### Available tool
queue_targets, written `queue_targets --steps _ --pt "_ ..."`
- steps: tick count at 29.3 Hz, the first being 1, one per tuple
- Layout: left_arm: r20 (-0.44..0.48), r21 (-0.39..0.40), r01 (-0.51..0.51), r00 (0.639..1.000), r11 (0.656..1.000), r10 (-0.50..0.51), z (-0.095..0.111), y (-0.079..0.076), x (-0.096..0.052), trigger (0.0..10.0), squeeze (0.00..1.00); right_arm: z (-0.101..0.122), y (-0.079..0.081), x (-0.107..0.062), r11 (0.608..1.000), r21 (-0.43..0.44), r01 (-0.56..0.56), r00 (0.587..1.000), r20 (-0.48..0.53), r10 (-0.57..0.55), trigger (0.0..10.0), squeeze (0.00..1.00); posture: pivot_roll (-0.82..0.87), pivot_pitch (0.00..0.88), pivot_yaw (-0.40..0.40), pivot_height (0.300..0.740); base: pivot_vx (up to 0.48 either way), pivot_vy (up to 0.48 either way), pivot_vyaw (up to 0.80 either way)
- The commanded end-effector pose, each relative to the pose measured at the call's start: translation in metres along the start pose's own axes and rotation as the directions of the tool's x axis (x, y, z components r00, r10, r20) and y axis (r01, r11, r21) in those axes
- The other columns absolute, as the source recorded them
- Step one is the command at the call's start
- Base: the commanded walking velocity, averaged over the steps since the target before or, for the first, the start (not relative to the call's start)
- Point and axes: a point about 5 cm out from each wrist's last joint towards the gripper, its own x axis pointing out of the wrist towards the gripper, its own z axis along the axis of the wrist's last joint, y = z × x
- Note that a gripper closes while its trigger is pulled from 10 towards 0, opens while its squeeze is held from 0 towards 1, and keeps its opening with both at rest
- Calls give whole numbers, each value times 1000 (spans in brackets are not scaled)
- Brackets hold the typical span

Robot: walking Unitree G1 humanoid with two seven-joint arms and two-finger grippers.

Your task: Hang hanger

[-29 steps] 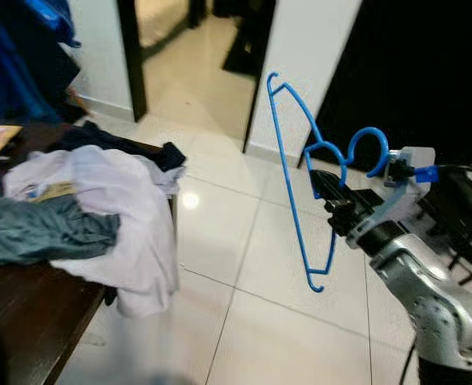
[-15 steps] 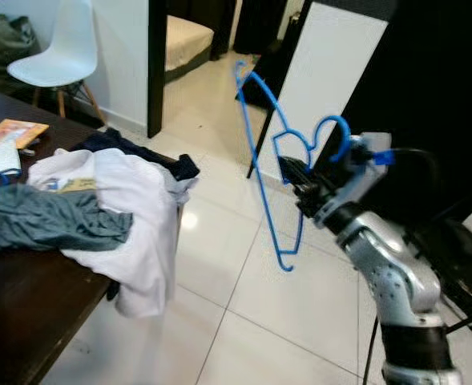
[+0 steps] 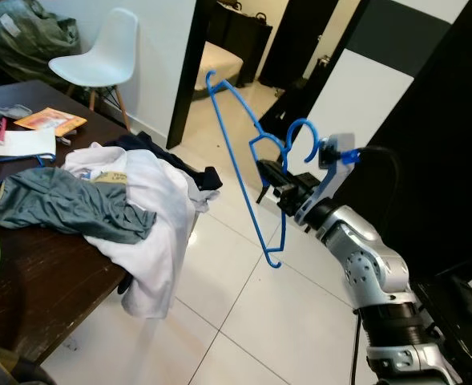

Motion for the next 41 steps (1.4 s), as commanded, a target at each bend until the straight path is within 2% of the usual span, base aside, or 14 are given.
queue_targets --steps 1,4,8,16,18,27,33,34,35,36,37,39,40,41 --pt "77 -58 182 981 982 -178 17 -28 -2 0 0 4 -7 -3 999 -17 28 999 25 -27 10000 0 226 0 -234 740 0 0 0" --pt "74 -67 206 977 976 -201 21 -28 -2 0 0 3 -9 -3 999 -17 32 999 29 -32 10000 0 230 0 -232 740 0 0 0" --pt "-1 23 192 981 981 -192 31 -10 -1 0 0 -2 -12 -2 999 -10 37 999 30 -37 10000 0 280 0 -236 740 0 0 0" --pt "-99 83 131 988 988 -123 25 4 -8 0 0 -6 -13 5 1000 -18 23 1000 15 -23 10000 0 310 0 -242 740 0 0 400" --pt "-150 142 116 984 983 -95 21 8 -12 0 0 -8 -13 8 1000 -5 15 1000 19 -15 10000 0 324 0 -243 740 0 0 800" --pt "-157 224 139 982 965 -105 25 5 -7 0 0 -12 -12 12 1000 15 27 999 42 -28 10000 0 323 0 -215 740 0 0 800" --pt "-249 165 187 958 968 -143 4 -4 -10 0 0 -13 -13 10 999 18 42 998 52 -42 10000 0 311 0 -204 740 0 0 400" --pt "-384 103 242 905 965 -185 -27 -13 -20 1373 0 -15 -15 9 999 16 47 998 48 -48 10000 0 305 0 -199 740 0 0 0" --pt "-476 59 271 854 961 -212 -48 -19 -30 1373 0 -15 -16 9 999 14 51 998 46 -52 10000 0 304 0 -199 740 0 0 0" --pt "-582 36 291 784 956 -216 -73 -24 -44 4667 0 -16 -17 8 998 12 56 997 42 -57 10000 0 292 0 -196 740 0 0 0" --pt "-582 36 291 784 956 -216 -73 -24 -44 4667 0 -16 -17 8 998 12 56 997 42 -57 10000 0 292 0 -196 740 0 0 0" --pt "-713 25 301 674 953 -194 -112 -30 -69 10000 0 -16 -19 7 998 9 61 997 41 -62 10000 0 282 0 -196 740 0 0 0" --pt "-713 25 301 674 953 -194 -112 -30 -69 10000 0 -16 -19 7 998 9 61 997 41 -62 10000 0 282 0 -196 740 0 0 0" --pt "-761 9 285 624 958 -178 -136 -35 -83 10000 0 -16 -20 6 998 5 63 997 43 -63 10000 0 266 0 -194 740 0 0 0"
